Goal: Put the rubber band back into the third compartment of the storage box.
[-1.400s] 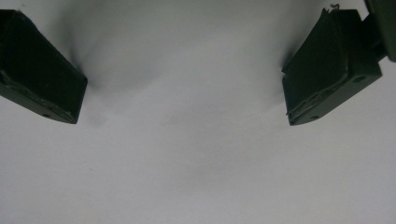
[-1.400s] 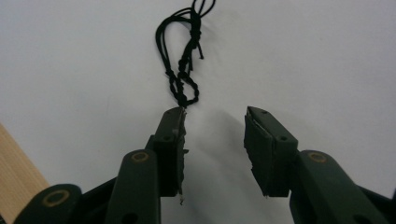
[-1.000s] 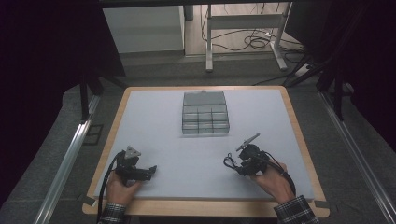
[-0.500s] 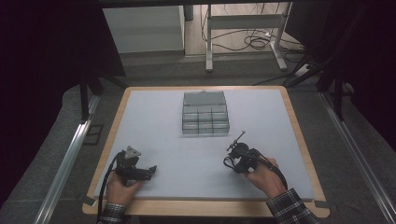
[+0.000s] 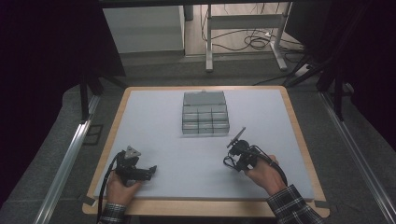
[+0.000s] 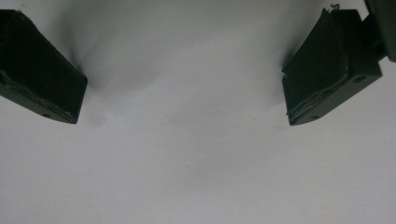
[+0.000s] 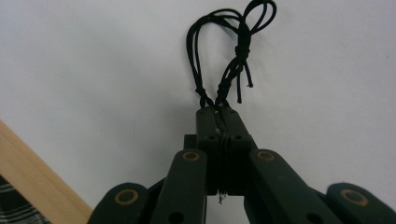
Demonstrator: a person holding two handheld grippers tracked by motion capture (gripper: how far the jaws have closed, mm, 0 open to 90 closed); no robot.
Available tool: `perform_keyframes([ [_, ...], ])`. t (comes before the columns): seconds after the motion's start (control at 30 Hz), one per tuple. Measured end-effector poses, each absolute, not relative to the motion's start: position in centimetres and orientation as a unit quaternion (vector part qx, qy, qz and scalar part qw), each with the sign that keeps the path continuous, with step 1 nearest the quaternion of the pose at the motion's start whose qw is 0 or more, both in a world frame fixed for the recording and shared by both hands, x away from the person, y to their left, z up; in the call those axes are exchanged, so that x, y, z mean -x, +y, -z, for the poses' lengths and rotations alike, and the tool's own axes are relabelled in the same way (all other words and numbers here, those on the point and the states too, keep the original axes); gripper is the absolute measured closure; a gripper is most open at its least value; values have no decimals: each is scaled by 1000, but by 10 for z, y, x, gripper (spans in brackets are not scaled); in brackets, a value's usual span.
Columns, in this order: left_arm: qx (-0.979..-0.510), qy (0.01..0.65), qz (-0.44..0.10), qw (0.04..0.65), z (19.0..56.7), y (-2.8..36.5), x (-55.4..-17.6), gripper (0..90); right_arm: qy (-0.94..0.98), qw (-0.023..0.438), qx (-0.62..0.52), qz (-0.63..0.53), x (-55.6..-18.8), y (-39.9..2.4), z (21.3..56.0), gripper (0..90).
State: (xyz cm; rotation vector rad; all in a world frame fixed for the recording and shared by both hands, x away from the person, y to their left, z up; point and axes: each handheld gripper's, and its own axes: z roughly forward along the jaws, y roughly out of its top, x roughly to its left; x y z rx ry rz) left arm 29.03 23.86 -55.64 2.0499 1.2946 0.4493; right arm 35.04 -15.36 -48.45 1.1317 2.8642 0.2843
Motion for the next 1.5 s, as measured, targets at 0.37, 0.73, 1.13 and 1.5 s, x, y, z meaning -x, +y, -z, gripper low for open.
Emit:
perform_keyframes([
  [0.37,-786,494,-172,330,556,239,-290,0,917,13,-384,-106,-359,-156,465,873],
  [0.73,-784,496,-172,332,556,239,-290,0,907,17,-401,-125,-370,-154,445,873],
  [1.13,-783,496,-173,333,557,238,-290,0,892,22,-427,-145,-383,-152,426,872],
  [1.5,-785,494,-172,331,556,239,-290,0,878,28,-448,-167,-400,-154,416,871],
])
